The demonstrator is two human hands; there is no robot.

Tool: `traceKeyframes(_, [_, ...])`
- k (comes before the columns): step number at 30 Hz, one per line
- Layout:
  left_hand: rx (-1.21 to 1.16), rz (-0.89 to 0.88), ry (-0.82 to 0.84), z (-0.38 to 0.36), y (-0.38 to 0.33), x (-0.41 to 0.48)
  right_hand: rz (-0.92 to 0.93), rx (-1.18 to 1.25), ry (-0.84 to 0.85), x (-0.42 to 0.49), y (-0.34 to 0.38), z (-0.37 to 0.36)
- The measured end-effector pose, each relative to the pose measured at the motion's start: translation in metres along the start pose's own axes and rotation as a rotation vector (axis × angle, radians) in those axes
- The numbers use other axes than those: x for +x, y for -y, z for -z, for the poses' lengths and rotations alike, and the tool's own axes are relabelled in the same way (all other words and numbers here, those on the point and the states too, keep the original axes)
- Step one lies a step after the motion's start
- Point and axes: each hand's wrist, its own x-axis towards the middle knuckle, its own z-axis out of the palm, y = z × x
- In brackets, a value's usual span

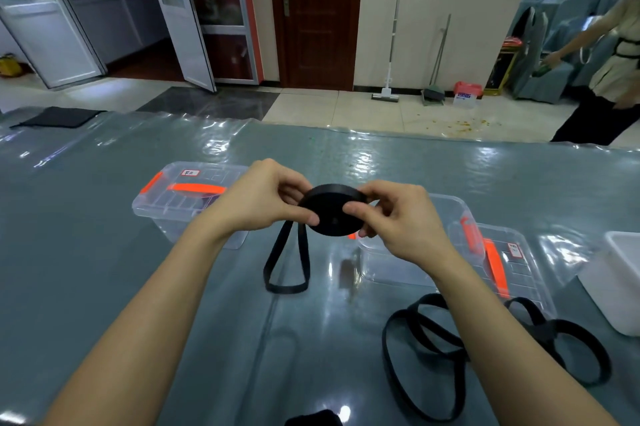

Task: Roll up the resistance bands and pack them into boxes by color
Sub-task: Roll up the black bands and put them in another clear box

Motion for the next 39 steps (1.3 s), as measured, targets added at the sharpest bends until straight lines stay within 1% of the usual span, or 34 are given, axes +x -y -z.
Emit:
traceKeyframes(2, [-0.143, -0.023, -0.049, 0.002, 0.009, 0.0, -0.05, 0.27, -0.025, 0.0, -0.001, -0.001])
traceKeyframes(4, [-0.251, -0.052, -0.089, 0.004, 0.01, 0.001, -0.077, 0.457, -0.045, -0.001, -0.003, -0.008])
traceKeyframes(6, [-0.292, -0.059, -0.099, 0.008, 0.007, 0.003, -0.108, 0.564, -0.054, -0.003, -0.007, -0.017])
traceKeyframes(8, [-0.248, -0.039, -0.081, 0.014, 0.004, 0.003, -0.138, 0.616, -0.013, -0.006, -0.012, -0.024])
traceKeyframes(9, [-0.203, -0.025, -0.067, 0.017, 0.002, 0.004, -0.143, 0.603, 0.048, -0.007, -0.015, -0.025])
traceKeyframes(10, [-0.141, -0.008, -0.051, 0.019, 0.001, 0.005, -0.143, 0.538, 0.119, -0.007, -0.016, -0.026])
traceKeyframes(12, [0.038, 0.009, -0.02, 0.019, -0.006, 0.008, -0.124, 0.235, 0.189, -0.004, -0.016, -0.024])
traceKeyframes(13, [0.149, -0.006, -0.005, 0.017, -0.01, 0.009, -0.103, 0.088, 0.181, -0.002, -0.014, -0.023])
traceKeyframes(14, [0.258, -0.031, 0.007, 0.014, -0.014, 0.011, -0.08, 0.006, 0.165, 0.001, -0.012, -0.023])
traceKeyframes(16, [0.423, -0.077, 0.02, 0.01, -0.021, 0.014, -0.051, -0.04, 0.15, 0.008, -0.01, -0.024])
traceKeyframes(18, [0.48, -0.1, 0.012, 0.009, -0.022, 0.016, -0.038, -0.064, 0.132, 0.011, -0.01, -0.026])
traceKeyframes(20, [0.408, -0.099, 0.003, 0.011, -0.017, 0.017, -0.047, 0.015, 0.086, 0.01, -0.013, -0.026])
traceKeyframes(24, [0.115, -0.016, 0.034, 0.016, 0.009, 0.015, -0.092, 0.248, 0.015, 0.01, -0.014, -0.021])
traceKeyframes(27, [-0.173, 0.005, -0.042, 0.014, 0.028, 0.013, -0.113, 0.428, -0.042, 0.012, -0.014, -0.017])
traceKeyframes(29, [-0.304, -0.018, -0.099, 0.008, 0.034, 0.013, -0.113, 0.502, -0.066, 0.012, -0.017, -0.017])
traceKeyframes(31, [-0.357, -0.031, -0.114, 0.003, 0.035, 0.015, -0.129, 0.564, -0.043, 0.011, -0.023, -0.019])
traceKeyframes(32, [-0.349, -0.024, -0.113, 0.004, 0.035, 0.015, -0.155, 0.582, 0.011, 0.01, -0.026, -0.019])
traceKeyframes(33, [-0.31, -0.01, -0.105, 0.005, 0.035, 0.015, -0.184, 0.559, 0.094, 0.009, -0.03, -0.018])
traceKeyframes(34, [-0.245, 0.011, -0.087, 0.007, 0.033, 0.016, -0.209, 0.475, 0.18, 0.01, -0.032, -0.016])
traceKeyframes(35, [-0.162, 0.037, -0.063, 0.009, 0.031, 0.016, -0.221, 0.337, 0.242, 0.011, -0.034, -0.013])
traceKeyframes(37, [0.04, 0.068, -0.008, 0.009, 0.024, 0.018, -0.206, 0.028, 0.268, 0.014, -0.036, -0.011])
traceKeyframes(39, [0.302, 0.044, 0.031, 0.005, 0.013, 0.021, -0.153, -0.149, 0.282, 0.019, -0.033, -0.015])
